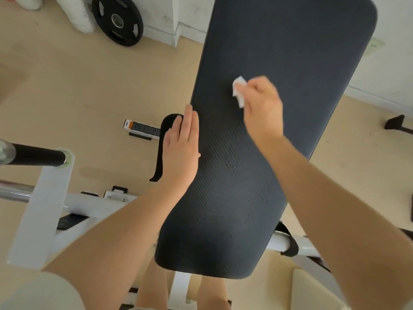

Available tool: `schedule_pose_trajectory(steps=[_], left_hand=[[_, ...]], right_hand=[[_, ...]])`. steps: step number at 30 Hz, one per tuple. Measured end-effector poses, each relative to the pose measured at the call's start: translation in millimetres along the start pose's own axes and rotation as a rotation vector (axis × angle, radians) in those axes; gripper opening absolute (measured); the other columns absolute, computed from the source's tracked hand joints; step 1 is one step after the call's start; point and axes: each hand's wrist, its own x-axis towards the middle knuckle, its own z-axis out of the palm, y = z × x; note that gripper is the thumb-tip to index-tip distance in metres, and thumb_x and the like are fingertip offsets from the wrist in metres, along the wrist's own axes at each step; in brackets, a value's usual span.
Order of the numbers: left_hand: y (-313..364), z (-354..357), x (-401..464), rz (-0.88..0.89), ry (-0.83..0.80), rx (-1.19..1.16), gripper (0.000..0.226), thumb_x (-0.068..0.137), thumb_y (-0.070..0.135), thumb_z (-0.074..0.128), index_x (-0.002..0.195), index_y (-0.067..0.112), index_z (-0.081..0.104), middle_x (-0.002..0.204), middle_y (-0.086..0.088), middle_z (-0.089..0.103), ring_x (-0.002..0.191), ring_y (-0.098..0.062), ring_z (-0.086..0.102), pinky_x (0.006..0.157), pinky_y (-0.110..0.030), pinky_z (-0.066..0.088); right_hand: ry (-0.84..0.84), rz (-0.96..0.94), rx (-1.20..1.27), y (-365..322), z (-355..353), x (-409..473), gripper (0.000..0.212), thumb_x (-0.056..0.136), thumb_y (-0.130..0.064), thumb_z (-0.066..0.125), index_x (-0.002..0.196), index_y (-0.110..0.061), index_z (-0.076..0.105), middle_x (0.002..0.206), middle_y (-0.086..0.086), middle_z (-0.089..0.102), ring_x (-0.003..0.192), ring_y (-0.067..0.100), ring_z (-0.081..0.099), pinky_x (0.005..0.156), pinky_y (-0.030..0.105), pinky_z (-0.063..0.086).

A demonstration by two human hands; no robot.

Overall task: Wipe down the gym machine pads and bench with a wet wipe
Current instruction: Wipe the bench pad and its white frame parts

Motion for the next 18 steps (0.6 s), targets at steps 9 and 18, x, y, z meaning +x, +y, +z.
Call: schedule_pose_trajectory(steps=[9, 18], left_hand=[[4, -4, 0, 0.146, -0.103, 0.097, 0.091, 0.083, 0.026, 0.064, 0.146, -0.002, 0.005, 0.155, -0.017, -0.003, 0.144, -0.032, 0.004, 0.114, -0.034, 0.006], [32, 6, -1, 0.026, -0.138, 0.208, 0.115, 0.073, 0.039, 0.073, 0.144, -0.004, -0.007, 0.152, -0.027, -0.007, 0.141, -0.042, 0.002, 0.113, -0.039, 0.005]], right_hand=[[-0.181, -0.082, -0.076, 6, 35, -73, 0.023, 0.089, 0.003, 0.047, 0.105, -0.002, 0.062, 0.099, 0.018, 0.057, 0.090, 0.032, 0.051, 0.077, 0.042, 0.046], [0.082, 0.075, 0.131, 9, -3, -27, 0.021, 0.091, -0.023, 0.052, 0.070, -0.021, 0.051, 0.077, -0.005, 0.047, 0.068, 0.002, 0.040, 0.062, 0.017, 0.030]])
